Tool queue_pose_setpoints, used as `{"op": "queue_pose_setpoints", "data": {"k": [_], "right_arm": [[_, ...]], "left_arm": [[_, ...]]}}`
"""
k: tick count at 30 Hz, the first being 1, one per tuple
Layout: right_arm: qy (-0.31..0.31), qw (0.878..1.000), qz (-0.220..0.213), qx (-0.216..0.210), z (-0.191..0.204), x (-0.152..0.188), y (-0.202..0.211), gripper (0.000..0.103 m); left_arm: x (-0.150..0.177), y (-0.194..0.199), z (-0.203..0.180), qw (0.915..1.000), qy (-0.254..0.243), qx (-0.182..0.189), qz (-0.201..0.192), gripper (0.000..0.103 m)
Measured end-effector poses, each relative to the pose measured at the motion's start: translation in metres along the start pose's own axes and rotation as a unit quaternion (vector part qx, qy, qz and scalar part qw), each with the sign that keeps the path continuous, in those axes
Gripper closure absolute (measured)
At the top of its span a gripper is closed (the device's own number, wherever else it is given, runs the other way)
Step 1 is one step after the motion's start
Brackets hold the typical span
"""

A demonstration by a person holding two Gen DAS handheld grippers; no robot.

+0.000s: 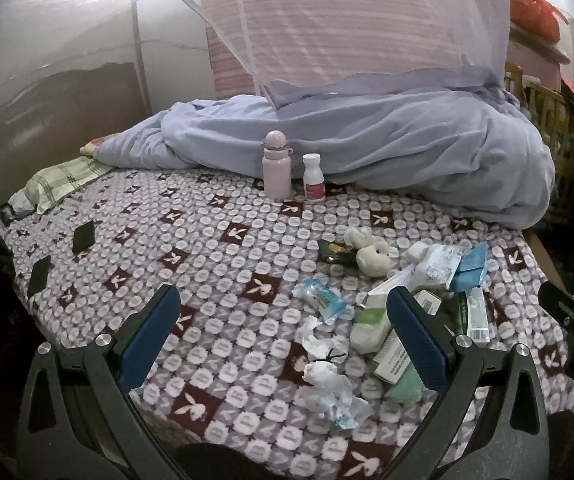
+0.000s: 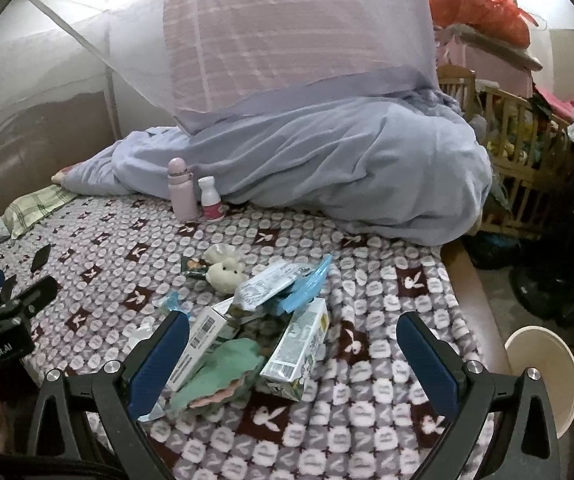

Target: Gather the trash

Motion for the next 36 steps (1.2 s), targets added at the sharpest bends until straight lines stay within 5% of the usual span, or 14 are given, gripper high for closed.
{"op": "queue_pose_setpoints", "data": {"k": [32, 36], "right_arm": [[0.003, 0.999, 0.035, 0.006, -0.003, 0.007, -0.034, 0.0], [0.004, 0.999, 0.049, 0.006, -0.009, 0.013, -0.04, 0.0]], "left_arm": [[0.018, -0.053, 0.0, 0.9989, -0.013, -0.001, 0.046, 0.0], [0.029, -0.065, 0.003, 0.9973, -0.025, 0.034, 0.061, 0.0]]}}
Point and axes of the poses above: each gripper's, at about its wrist camera, not at the fingertips, and y roughly against the way its jaws point, z to its left, x to its underside, the point moved 4 cm from there along -y, roughly the way its jaws point, and after that the axes turned 5 degrees about -x, right-handed, at the moved point
